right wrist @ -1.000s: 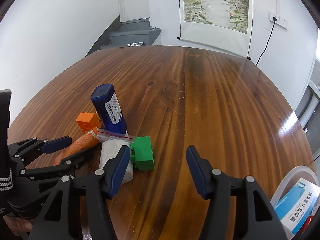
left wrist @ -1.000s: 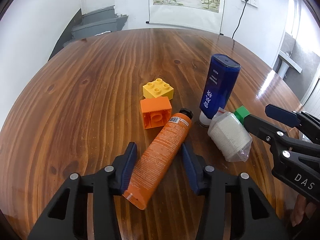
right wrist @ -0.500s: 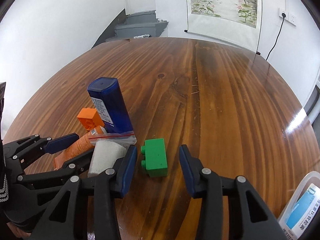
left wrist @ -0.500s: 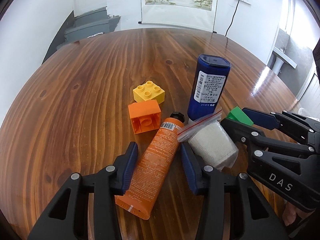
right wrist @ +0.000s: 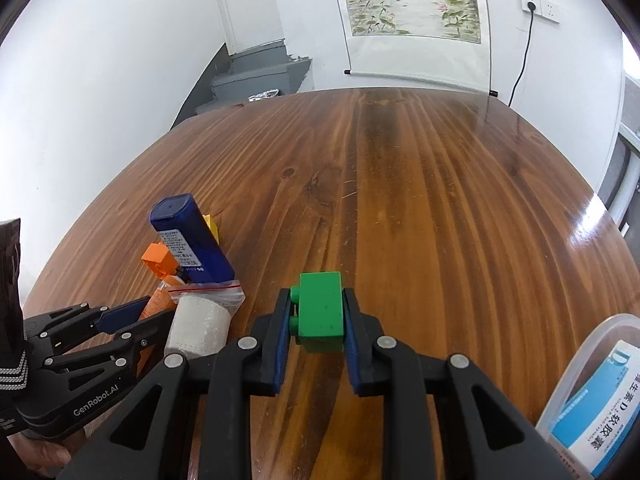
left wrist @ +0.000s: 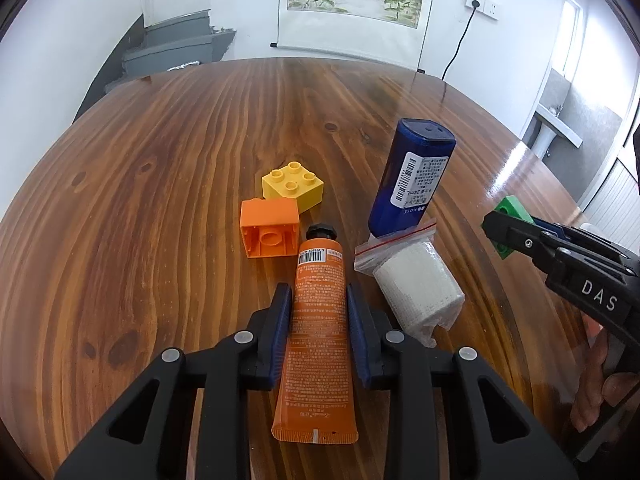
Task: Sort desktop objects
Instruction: 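Grasp the orange tube with the left tool while the right tool grasps the green block, then carry the orange tube and green block over the clear bowl with both tools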
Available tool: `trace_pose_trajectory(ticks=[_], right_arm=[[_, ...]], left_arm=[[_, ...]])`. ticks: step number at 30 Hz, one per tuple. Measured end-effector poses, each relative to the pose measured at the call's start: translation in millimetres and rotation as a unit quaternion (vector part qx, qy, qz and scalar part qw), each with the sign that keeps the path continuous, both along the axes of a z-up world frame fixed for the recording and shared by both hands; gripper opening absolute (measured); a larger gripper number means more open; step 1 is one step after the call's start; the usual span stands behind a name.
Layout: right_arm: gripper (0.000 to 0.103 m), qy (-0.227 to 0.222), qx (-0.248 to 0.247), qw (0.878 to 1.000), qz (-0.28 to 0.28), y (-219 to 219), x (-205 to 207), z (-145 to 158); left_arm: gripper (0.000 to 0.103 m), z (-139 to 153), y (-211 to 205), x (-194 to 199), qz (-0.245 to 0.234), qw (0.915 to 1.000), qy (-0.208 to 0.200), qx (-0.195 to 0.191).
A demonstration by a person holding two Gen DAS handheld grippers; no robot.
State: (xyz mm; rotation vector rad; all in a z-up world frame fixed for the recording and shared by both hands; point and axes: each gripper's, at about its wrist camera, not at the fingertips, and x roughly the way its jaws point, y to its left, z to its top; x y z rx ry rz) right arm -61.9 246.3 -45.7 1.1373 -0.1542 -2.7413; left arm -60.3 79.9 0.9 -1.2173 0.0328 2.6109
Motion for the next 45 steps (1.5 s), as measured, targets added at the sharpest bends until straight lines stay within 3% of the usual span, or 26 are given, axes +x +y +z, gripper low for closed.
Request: trace_pose_trajectory(ticks=[9,13,22,27,31,37,41,45], right_arm=[[0.026,0.021,-0.015,0.999,-0.029,13,10,8],[0.026,0.022,-0.013,0.999,-0.025,9,9,9],[0.026,-0.002,-0.028,0.999,-0.025,6,4,-7],[0.026,0.005,-0.056,0.998,-0.026,11,8,-9],[0.026,0.014,-0.075,0.997,-0.020,11,9,-8],[0.026,0.036,-0.064,0.997,-0.036,9,15,-1],[0.026,0.021,-0.045,0.998,-0.037,8,18,7],[0.026,0.000,-0.036,0.998,-0.046,16,30,30]], left_arm=[[0.030,19,-7,14,0.010,0.9993,0.034,0.008],[0.029,13,-7,5,0.015,0.9996,0.022,-0.005],[0.031,-3,-8,-1,0.005,0.9999,-0.002,0.009],[0.031,-6,-3,2,0.005,1.0000,-0.001,-0.005],[0.031,-7,-3,-1,0.020,0.9997,-0.004,0.012],[0.030,-5,16,7,0.028,0.9984,0.002,-0.048],[0.029,-3,13,11,0.030,0.9990,-0.014,-0.030],[0.029,4,0,16,0.038,0.9967,-0.070,0.012]])
